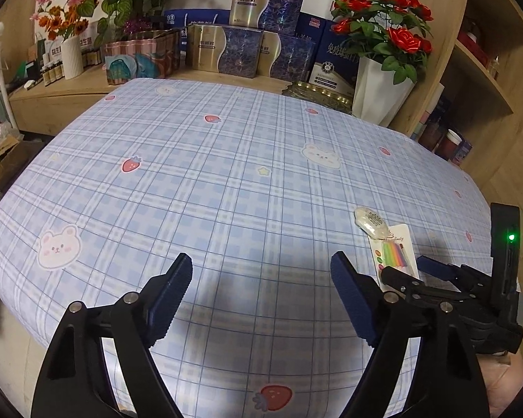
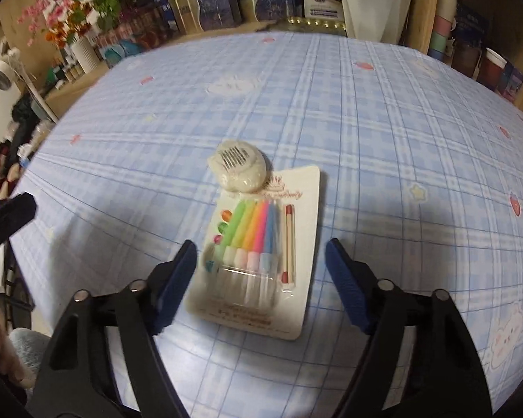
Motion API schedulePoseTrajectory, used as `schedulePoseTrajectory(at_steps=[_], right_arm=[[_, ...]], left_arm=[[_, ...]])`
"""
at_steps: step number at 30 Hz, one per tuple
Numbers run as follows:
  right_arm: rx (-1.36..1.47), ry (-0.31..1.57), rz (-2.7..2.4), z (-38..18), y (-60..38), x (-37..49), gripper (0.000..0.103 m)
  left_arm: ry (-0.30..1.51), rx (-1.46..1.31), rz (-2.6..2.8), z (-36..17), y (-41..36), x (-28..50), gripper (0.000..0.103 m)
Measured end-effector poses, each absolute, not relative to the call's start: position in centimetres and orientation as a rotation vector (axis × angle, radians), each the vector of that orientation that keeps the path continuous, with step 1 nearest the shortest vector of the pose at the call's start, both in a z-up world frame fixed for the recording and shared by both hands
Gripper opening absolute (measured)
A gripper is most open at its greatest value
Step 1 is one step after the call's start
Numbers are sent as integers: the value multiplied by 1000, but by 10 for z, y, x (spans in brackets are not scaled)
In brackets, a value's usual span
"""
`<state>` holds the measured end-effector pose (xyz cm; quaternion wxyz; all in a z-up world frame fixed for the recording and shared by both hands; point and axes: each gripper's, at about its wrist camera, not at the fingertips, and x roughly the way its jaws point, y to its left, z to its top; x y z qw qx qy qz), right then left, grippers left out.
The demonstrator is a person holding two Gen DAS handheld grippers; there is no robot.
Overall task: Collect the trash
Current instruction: 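Grasp the candle card with the right tool while the left tool grasps the cream pad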
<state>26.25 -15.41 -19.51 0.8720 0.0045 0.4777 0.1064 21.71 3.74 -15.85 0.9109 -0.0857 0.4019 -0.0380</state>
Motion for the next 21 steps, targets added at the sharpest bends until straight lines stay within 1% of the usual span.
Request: schedulePoseTrajectory(at_steps=[1,6,12,18,21], right_arm=[[-6,993,214,-195,-154,261,62],[13,980,239,-192,-168,250,57],[50,972,220,-188,-198,235,57],[-18,958,251,-185,-213,215,57],[4,952,230,-184,-229,209,57]], left_arm=[[833,-180,-82,-160,37,218,77],[841,-181,-107,-163,29,223,72],[863,-177,-172,-168,-1,236,72],[907,-157,-277,-172,-46,253,72],[915,-124,-321,-174,-70,258,72]])
